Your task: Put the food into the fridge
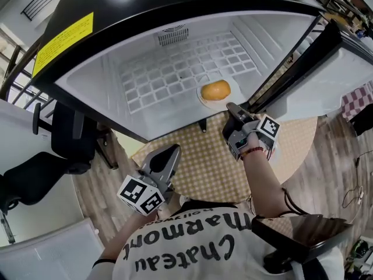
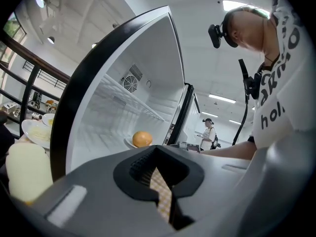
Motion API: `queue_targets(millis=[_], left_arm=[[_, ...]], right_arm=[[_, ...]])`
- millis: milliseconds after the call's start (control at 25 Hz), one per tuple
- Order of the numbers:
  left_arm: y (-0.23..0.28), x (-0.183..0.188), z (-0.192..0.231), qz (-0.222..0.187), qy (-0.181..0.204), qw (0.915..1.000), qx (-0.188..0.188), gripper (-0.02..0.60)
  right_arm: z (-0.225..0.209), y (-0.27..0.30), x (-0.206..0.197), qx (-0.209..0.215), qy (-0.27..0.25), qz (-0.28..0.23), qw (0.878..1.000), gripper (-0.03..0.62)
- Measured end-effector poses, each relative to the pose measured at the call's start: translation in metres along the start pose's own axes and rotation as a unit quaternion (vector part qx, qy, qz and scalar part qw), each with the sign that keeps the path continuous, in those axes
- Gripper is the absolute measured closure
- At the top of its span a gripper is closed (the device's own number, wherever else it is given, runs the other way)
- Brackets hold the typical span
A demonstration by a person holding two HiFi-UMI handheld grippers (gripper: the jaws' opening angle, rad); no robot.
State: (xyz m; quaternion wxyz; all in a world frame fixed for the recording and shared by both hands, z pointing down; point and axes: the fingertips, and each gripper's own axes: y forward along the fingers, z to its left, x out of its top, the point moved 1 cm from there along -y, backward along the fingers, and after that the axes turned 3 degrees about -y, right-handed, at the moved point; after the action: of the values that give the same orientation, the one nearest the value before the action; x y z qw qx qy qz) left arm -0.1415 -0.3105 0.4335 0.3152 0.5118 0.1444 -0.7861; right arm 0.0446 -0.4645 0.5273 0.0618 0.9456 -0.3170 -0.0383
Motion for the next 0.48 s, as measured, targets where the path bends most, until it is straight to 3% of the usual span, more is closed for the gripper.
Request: queue_targets(millis=[480], left_arm=[[0.0008,-0.0067,0.0046,0.003,-0.014,0.9999,0.004,0.577]], right_arm=[[0.001,0.0102,0.005,-0.035,-0.016,-0.03,0.999,0.566]])
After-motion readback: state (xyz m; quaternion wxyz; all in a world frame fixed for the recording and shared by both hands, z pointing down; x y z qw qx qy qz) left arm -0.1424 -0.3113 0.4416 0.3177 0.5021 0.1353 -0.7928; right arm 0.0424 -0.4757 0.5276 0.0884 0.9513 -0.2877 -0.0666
